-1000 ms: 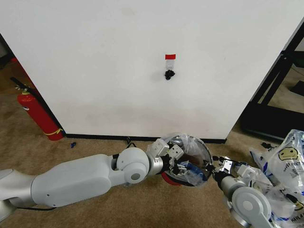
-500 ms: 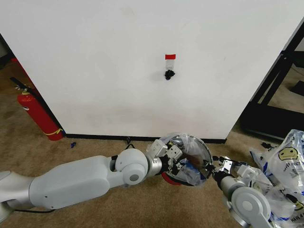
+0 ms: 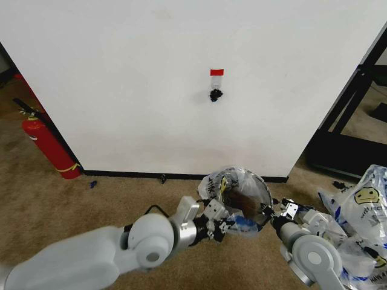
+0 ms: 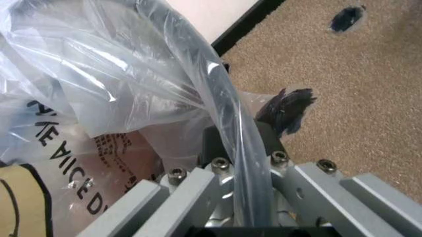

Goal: Pick up the garbage bag from the wall and place it over the trash bin.

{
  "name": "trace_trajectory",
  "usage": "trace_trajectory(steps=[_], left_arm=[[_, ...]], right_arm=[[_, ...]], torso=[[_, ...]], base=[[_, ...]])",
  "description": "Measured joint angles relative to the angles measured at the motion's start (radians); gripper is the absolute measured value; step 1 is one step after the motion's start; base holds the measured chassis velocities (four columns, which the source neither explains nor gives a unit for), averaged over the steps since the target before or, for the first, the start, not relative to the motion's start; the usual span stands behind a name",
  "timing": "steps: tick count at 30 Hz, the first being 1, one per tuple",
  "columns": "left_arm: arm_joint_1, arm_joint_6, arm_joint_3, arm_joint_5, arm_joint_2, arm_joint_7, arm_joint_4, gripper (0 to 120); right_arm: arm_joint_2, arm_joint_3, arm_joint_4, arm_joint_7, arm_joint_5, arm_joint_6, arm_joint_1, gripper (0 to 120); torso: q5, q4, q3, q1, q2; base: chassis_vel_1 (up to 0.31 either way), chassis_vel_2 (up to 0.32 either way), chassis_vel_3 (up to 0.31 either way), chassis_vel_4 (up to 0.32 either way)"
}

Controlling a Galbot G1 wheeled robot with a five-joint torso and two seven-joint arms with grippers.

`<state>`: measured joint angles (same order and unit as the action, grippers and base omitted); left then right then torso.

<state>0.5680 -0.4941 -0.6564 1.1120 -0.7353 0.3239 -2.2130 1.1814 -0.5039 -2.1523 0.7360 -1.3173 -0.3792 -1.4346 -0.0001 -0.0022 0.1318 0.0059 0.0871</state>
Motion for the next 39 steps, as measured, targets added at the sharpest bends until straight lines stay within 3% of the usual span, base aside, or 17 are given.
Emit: trace_trajectory(steps=[4, 11, 21, 30, 39], left_arm=[[0.063, 0.026, 0.010, -0.072, 0.014, -0.013, -0.001, 0], [0.095, 0.083, -0.026, -0.197, -0.020, -0.055, 0.038, 0], [0.111, 0.206, -0.084, -0.491, -0.059, -0.128, 0.203, 0], [0.124, 0.252, -0.081, -0.539, -0.073, -0.131, 0.294, 0], [0.132, 0.264, -0.081, -0.526, -0.076, -0.125, 0.293, 0]], right_arm=[[0.002, -0.008, -0.011, 0.021, -0.019, 0.000, -0.001, 0], [0.034, -0.020, -0.053, 0.068, -0.057, 0.005, -0.005, 0], [0.026, -0.033, -0.109, 0.127, -0.110, -0.016, -0.013, 0], [-0.001, -0.031, -0.104, 0.138, -0.119, -0.045, -0.022, 0], [0.001, -0.021, -0.094, 0.108, -0.109, -0.048, -0.021, 0]], torso=[[0.0000, 0.0000, 0.000, 0.000, 0.000], [0.0001, -0.0003, 0.000, 0.000, 0.000], [0.0001, -0.0001, 0.000, 0.000, 0.000], [0.0002, 0.0000, 0.000, 0.000, 0.000], [0.0001, -0.0001, 0.000, 0.000, 0.000]], base=[[0.000, 0.000, 0.000, 0.000], [0.000, 0.000, 0.000, 0.000], [0.000, 0.000, 0.000, 0.000], [0.000, 0.000, 0.000, 0.000], [0.000, 0.000, 0.000, 0.000]])
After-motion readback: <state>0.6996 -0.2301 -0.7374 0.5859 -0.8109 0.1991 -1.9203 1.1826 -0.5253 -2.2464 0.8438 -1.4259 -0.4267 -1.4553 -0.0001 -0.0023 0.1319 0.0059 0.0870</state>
